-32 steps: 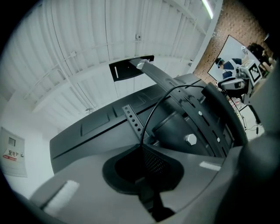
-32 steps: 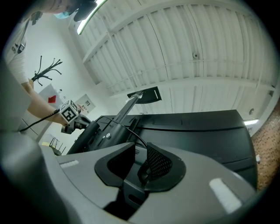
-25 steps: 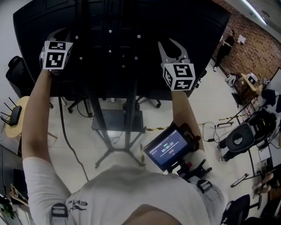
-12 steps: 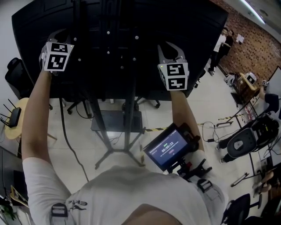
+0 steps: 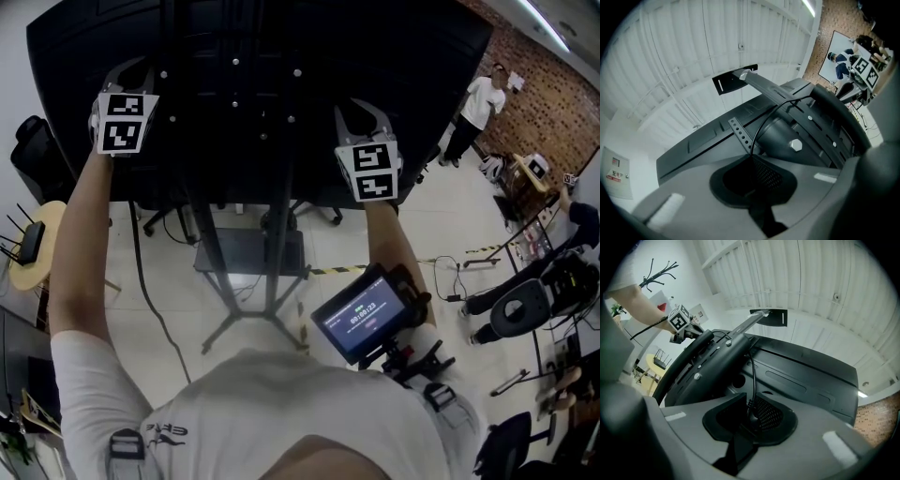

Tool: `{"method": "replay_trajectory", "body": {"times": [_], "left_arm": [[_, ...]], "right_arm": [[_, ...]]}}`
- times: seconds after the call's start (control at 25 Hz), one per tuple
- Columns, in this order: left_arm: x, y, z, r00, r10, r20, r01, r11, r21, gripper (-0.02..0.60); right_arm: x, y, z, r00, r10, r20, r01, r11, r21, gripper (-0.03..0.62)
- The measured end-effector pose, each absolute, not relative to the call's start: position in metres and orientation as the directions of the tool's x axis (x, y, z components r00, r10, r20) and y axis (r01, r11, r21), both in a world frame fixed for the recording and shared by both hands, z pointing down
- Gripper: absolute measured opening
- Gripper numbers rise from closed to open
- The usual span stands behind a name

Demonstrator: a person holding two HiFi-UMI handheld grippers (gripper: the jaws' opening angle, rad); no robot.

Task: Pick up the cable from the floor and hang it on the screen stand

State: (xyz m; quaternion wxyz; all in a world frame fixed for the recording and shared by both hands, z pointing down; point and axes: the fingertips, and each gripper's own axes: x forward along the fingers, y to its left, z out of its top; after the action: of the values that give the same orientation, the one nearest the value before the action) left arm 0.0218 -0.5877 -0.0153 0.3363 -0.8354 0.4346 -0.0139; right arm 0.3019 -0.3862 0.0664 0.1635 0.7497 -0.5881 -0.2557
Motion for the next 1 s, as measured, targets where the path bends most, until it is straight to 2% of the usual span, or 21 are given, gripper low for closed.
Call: {"method": "replay_trajectory", "body": {"times": [0.72, 1.0], "left_arm": [[-0.006, -0.583, 0.02, 0.647, -0.656, -0.389, -0.76, -0.599, -0.252, 0.018], [-0.016, -0.578, 0.051, 0.658, -0.653, -0.374, -0.748, -0.62, -0.235, 0.018]], "right_arm": [[0.295, -0.39, 0.082, 0.137, -0.975, -0.174, -0.849, -0.206, 0.486, 0.094], [0.296, -0.384, 0.087, 0.142, -0.972, -0.188, -0.86, -0.215, 0.462, 0.113]]}}
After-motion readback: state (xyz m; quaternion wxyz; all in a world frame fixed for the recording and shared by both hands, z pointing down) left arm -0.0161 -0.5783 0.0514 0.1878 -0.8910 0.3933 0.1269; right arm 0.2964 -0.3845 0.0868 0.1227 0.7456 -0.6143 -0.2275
